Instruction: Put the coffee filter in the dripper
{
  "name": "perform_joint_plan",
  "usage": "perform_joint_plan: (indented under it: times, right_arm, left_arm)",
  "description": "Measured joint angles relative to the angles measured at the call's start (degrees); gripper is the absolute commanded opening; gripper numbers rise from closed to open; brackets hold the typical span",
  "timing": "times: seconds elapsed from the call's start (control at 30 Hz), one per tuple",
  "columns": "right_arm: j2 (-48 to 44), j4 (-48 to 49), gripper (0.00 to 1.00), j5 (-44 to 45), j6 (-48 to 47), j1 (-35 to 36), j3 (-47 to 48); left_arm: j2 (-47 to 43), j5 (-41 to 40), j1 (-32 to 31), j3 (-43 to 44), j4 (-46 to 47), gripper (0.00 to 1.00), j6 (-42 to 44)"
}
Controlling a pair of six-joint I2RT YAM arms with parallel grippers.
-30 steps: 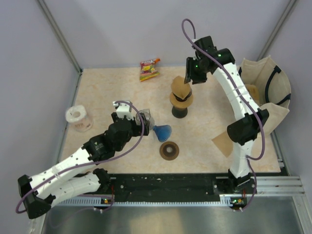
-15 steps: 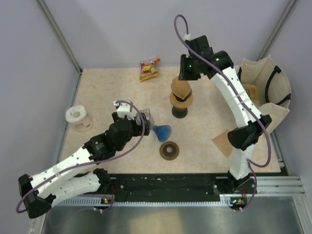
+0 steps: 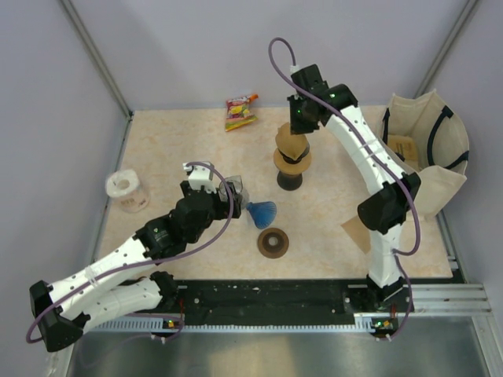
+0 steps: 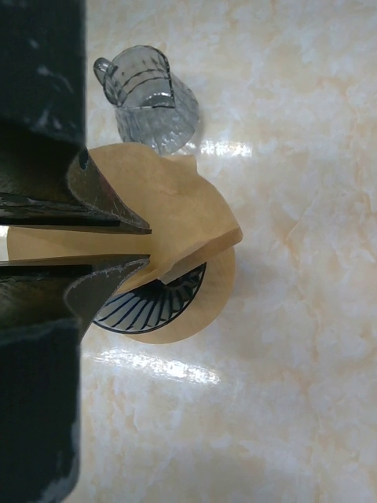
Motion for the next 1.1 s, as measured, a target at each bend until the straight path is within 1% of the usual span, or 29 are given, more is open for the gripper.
perform_joint_plan:
  times: [0.17, 0.33, 0.77, 1.1]
  right_arm:
    - [0.0, 0.63, 0.16, 1.49, -0.04, 0.02, -3.04]
    - [0.0, 1.25, 0.15, 1.16, -0.48, 0.02, -7.37]
    - [0.04, 4.02, 0.13, 0.11, -0.55, 0.02, -8.96]
    - [0.07, 4.17, 0.12, -0.37, -1.51, 0.37, -10.45]
  left_arm:
    - [0.0, -0.02, 0.0, -0.04, 0.0, 0.99, 0.0]
    - [0.02, -0.04, 0.02, -0.68, 0.07, 0.99, 0.0]
    - [0.72, -0.02, 0.07, -1.16, 0.09, 0.99, 0.02]
    - [1.14, 0.07, 0.22, -1.18, 0.22, 0.99, 0.04]
